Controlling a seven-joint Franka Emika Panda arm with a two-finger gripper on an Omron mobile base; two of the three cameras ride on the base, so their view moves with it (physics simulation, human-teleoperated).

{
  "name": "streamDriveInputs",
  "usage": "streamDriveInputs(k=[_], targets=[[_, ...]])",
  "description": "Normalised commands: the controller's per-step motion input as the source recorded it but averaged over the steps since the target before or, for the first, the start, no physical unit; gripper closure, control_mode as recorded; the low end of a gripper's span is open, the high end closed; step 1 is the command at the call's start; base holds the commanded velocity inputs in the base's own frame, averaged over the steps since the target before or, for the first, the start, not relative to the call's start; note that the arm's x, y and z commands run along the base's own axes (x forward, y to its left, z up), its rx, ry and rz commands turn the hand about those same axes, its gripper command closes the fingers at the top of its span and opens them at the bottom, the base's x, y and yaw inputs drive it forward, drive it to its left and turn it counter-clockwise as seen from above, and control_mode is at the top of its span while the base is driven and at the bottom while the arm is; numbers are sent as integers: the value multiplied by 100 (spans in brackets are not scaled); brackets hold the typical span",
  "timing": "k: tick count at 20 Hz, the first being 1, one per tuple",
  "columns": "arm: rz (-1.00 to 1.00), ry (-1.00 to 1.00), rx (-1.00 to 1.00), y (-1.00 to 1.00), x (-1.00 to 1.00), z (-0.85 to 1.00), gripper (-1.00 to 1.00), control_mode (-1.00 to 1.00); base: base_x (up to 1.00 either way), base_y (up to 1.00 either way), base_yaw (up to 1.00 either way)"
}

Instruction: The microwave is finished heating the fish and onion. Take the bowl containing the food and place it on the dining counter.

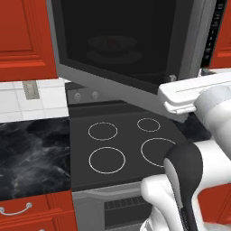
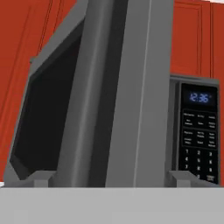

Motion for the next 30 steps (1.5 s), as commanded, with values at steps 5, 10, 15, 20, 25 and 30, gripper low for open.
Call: streamDriveInputs(k=[5,10,15,20,25,30], targets=[[6,-16,-1,46,-100,-5,-100,-100,0,0,0],[14,-16,-1,32,-100,-9,-100,-100,0,0,0],[28,-3,2,-63,-94,-15,-100,-100,0,0,0],[23,11,17,-100,-13,5,-100,-100,0,0,0],[17,35,29,-99,55,1,-100,-100,0,0,0],[23,64,30,-65,54,-11,-100,-100,0,0,0]])
